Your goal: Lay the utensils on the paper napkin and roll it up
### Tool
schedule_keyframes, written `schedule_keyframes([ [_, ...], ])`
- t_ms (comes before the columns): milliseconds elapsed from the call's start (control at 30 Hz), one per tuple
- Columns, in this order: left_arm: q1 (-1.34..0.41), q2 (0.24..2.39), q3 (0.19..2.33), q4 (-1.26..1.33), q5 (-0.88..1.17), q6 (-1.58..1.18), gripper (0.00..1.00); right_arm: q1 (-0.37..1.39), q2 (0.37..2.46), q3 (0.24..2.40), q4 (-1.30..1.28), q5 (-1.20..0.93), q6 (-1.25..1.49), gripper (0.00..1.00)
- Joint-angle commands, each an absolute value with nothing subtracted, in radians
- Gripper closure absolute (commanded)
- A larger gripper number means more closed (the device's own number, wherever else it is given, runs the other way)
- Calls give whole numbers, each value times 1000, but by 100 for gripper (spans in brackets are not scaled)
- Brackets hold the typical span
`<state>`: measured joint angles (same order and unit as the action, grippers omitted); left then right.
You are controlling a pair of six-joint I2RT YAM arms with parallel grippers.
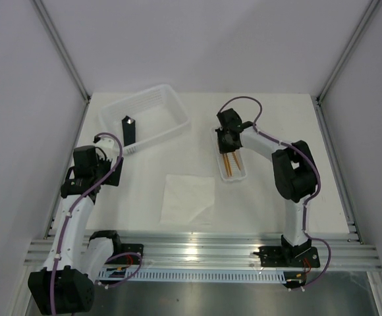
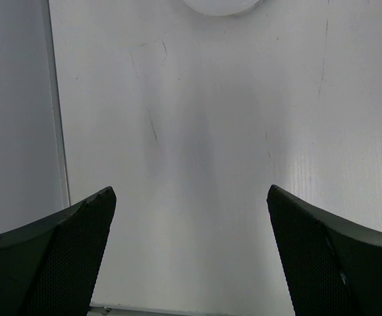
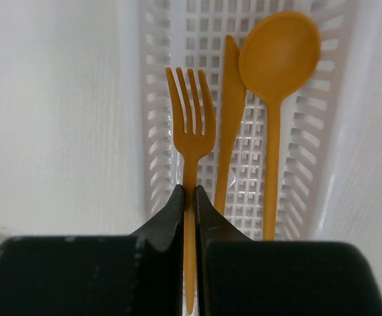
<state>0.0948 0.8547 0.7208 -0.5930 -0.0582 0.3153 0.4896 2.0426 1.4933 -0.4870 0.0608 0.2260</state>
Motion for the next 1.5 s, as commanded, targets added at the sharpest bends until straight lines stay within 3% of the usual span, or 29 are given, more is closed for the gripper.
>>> schedule_keyframes([
  [0, 106, 844, 724, -580, -60, 302, 0, 497, 1890, 1543, -462, 78, 201, 100],
  [167, 104, 839, 715, -578, -55, 302, 0, 535, 1819, 1548, -492, 139, 209, 100],
  [400, 106, 831, 693, -560, -48, 296, 1, 788, 1695, 1370, -425, 143, 268, 100],
  [567, 106, 828, 673, -540, -51, 295, 0, 908, 1785, 1339, -345, 17, 322, 100],
  [767, 113, 815, 667, -541, -51, 293, 0, 1017, 1899, 1379, -360, 14, 347, 100],
  [1467, 118, 811, 657, -537, -40, 293, 1, 1046, 1991, 1417, -394, 77, 351, 100],
])
